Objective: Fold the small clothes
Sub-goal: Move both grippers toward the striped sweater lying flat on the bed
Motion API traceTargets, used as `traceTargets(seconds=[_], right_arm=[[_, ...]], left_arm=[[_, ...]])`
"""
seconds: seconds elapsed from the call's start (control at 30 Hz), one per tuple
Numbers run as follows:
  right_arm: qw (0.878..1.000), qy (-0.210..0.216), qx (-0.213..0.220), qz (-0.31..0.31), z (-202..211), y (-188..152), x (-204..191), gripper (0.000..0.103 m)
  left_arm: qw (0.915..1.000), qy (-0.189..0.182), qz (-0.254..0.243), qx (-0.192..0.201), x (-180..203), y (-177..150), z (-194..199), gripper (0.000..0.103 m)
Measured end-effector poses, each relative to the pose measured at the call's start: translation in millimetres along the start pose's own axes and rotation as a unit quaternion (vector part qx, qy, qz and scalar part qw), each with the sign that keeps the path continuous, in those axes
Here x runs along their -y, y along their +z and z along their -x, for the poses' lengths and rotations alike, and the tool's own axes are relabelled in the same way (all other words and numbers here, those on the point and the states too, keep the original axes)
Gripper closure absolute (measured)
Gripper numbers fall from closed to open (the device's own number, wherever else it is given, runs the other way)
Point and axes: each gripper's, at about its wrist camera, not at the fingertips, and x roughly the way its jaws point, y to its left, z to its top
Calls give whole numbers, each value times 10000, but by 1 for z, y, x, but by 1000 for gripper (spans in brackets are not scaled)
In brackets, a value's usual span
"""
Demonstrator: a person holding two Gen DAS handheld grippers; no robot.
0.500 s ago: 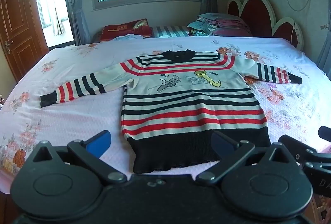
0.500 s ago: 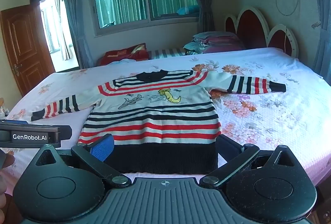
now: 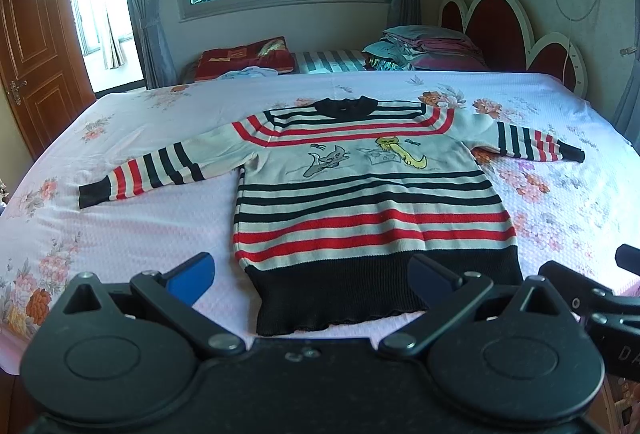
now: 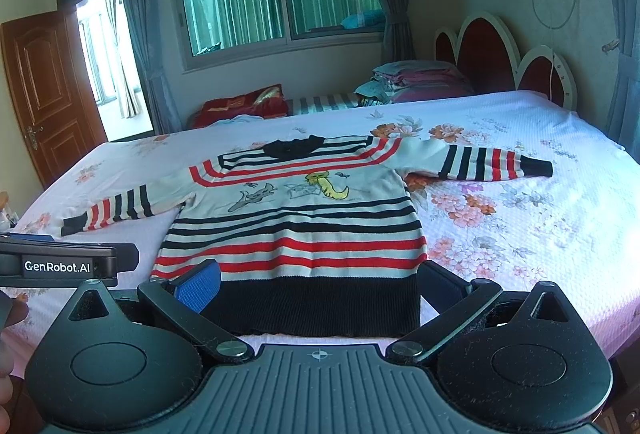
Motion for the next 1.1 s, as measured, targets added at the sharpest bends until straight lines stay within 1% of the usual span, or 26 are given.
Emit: traceTargets(seconds=[0.47, 0.57, 0.67, 0.8, 0.83, 0.97, 1.1], right_arm=[[10000, 17, 7, 1, -2, 0, 3, 0], [10000, 5, 3, 4, -4, 2, 5, 0], [10000, -13, -17, 21, -8, 5, 8, 0], [10000, -71, -35, 40, -14, 9, 11, 0], [9999, -92, -39, 37, -16, 11, 12, 0], [9999, -138, -55, 27, -25, 16, 17, 0], [9997, -210, -79, 28, -37, 22, 24, 0]], left_arm=[[10000, -1, 0, 13, -1, 0, 0, 0], [10000, 3, -13, 26, -8, -1, -3, 0], [10000, 6, -9, -13, -13, -5, -14, 0], [10000, 34, -13, -10, -12, -3, -18, 0], [10000, 90, -44, 4, -5, 2, -24, 0], [9999, 142, -37, -67, -4, 8, -34, 0], [9999, 22, 87, -107, -2, 15, -45, 0]])
